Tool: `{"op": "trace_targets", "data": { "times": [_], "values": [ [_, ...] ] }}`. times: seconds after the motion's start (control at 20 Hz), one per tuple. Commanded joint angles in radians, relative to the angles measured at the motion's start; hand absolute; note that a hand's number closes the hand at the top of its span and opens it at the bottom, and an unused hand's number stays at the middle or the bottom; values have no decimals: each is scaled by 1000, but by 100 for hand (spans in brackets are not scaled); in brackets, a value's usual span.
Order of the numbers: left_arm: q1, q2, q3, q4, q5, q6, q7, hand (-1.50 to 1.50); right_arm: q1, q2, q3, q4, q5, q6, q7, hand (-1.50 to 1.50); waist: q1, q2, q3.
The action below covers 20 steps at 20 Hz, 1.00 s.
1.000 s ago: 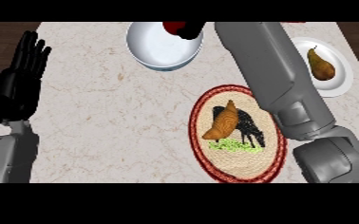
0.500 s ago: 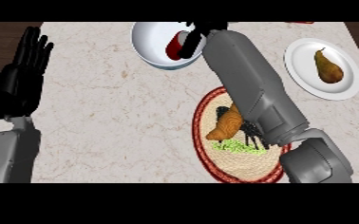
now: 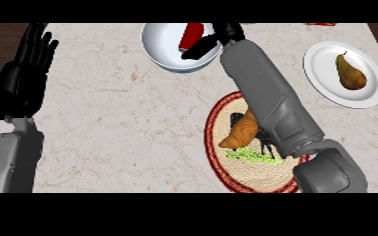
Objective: Pick the can from the placemat and place it in the bowl
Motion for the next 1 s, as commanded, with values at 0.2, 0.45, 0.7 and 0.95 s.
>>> {"op": "trace_targets", "data": {
  "times": [0.2, 0.45, 0.7, 0.95],
  "values": [
    [12, -23, -17, -2, -10, 14, 8, 0, 11, -59, -141, -21, -103, -188, -123, -150, -19, 0, 0],
    [83, -27, -13, -61, -6, 10, -1, 0, 47, -183, -219, 5, -169, -142, -155, -150, -23, -9, 1],
    [39, -33, -6, -7, -9, 21, -17, 0, 71, -325, -282, 14, -237, 9, -233, -150, -42, -7, 1],
    [-1, 6, 19, 2, -3, 18, 12, 0, 133, -425, -305, 53, -260, 123, -330, -150, -37, -4, 2]
  ]
}}
